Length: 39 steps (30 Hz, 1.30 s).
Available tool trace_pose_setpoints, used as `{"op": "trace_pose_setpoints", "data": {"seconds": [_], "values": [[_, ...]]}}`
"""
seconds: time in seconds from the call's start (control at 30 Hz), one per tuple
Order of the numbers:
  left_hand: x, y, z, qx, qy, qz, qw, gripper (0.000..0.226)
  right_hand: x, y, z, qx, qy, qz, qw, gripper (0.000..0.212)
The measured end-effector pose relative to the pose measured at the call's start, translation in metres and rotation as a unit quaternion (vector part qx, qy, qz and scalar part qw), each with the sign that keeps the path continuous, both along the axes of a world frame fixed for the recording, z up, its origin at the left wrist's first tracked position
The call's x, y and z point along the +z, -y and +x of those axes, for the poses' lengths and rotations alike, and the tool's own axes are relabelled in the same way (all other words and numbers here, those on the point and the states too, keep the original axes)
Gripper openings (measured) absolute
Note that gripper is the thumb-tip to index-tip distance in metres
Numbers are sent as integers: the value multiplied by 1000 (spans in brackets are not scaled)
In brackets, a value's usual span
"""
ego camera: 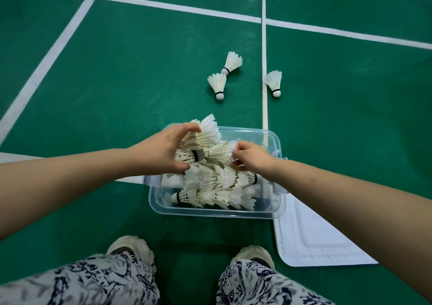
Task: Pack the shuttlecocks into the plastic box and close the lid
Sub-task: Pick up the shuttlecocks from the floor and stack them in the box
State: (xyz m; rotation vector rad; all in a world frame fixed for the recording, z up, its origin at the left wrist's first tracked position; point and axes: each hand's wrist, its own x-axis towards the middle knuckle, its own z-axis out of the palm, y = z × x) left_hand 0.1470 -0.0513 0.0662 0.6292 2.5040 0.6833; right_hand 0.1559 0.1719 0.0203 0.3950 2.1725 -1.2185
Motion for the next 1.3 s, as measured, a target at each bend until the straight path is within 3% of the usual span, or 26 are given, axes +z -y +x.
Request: {"op": "trace_pose_setpoints", "data": {"seconds": [0.23, 0.43, 0.57, 0.67, 0.77, 0.93, 1.13, 1.3], "values": [[-1, -1, -2, -12, 4, 5, 1000, 76, -2, 2, -3, 57, -30, 94, 994, 12], [0, -6, 4, -22, -4, 7, 1000, 76, 22, 0, 9, -40, -123, 33, 991, 13], [4, -16, 10, -29, 0, 2, 1000, 78, 43, 4, 24, 0, -170, -47, 984, 12], [9, -24, 15, -45, 12, 2, 999, 79, 52, 6, 36, 44, -188, -28, 981, 11], [12, -31, 18, -67, 22, -7, 997, 80, 57, -2, 41, 26, -212, -19, 977, 12], [8, -28, 13, -55, 23, -39, 997, 82, 52, -26, 34, -81, -255, 80, 960, 16], [-1, -20, 9, -42, 25, -53, 997, 83, 35, -28, 27, 59, -224, 272, 934, 30], [-5, -15, 6, -36, 21, -51, 998, 84, 19, -17, 12, 98, -186, 245, 946, 33]]}}
